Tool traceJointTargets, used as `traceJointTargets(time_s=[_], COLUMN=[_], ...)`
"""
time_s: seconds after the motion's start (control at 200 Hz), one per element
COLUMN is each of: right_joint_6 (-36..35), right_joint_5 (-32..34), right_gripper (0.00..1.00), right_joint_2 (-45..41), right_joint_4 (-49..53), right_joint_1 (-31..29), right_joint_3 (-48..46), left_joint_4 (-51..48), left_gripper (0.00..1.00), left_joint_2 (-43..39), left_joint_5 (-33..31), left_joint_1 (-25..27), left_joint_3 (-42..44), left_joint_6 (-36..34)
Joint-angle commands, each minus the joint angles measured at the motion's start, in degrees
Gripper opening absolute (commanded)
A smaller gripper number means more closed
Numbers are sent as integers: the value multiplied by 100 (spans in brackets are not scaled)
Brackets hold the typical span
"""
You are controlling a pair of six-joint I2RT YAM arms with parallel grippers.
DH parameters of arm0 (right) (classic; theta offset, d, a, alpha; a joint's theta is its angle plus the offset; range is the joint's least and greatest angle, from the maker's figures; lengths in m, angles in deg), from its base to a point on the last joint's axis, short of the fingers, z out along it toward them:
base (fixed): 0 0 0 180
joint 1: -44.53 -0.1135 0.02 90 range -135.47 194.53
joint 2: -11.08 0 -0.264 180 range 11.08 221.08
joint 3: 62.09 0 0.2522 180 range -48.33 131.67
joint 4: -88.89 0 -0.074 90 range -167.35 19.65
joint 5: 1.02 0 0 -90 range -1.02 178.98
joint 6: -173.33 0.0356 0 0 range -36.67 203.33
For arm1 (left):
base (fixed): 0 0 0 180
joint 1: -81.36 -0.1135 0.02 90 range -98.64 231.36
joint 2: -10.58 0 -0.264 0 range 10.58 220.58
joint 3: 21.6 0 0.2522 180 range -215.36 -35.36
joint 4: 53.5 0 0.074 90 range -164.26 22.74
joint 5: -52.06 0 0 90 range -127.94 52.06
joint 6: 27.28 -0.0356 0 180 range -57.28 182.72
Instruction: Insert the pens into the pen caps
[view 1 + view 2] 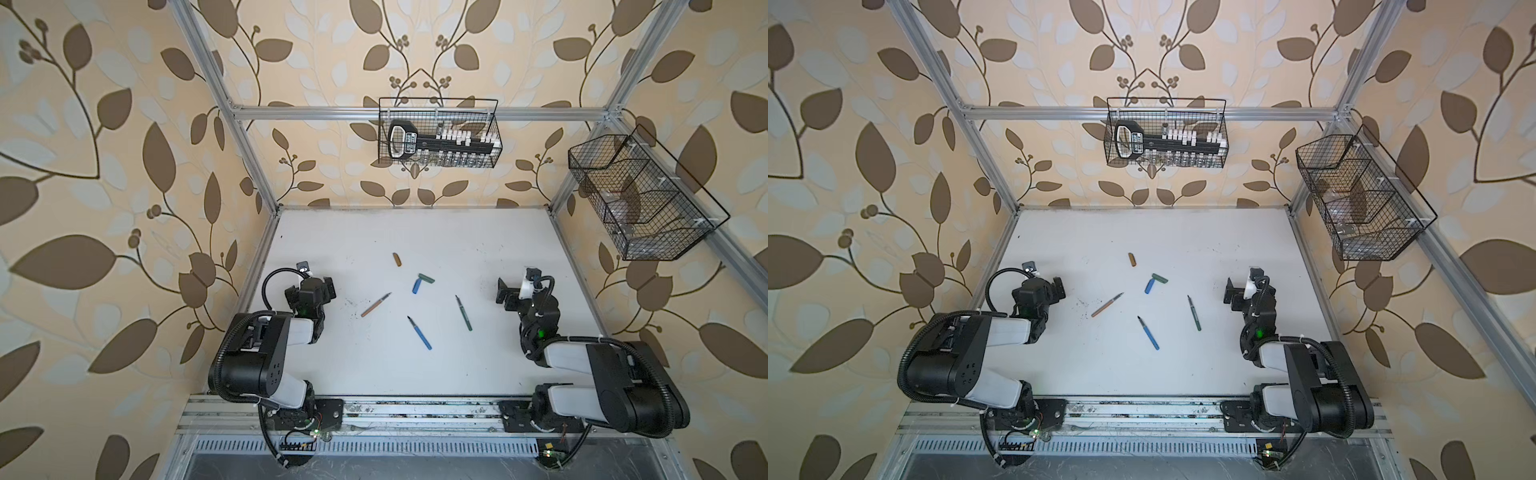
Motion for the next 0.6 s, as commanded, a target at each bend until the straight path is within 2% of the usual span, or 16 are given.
traceJointTargets(time_s=[0.0,0.596], right_joint_6=[-128,-210], right_joint_5=[64,-62], right_gripper=[100,100], right_joint_2=[28,32], right_joint_4=[-191,-121], right_joint_1=[7,-10], right_joint_3=[107,146], left_joint_4=[248,241], left_gripper=[99,99], left_joint_2=[20,18], left_joint_5=[-142,-138], left_joint_1=[-79,-79], left_joint_3=[-150,-150], left_joint_6=[-48,-48])
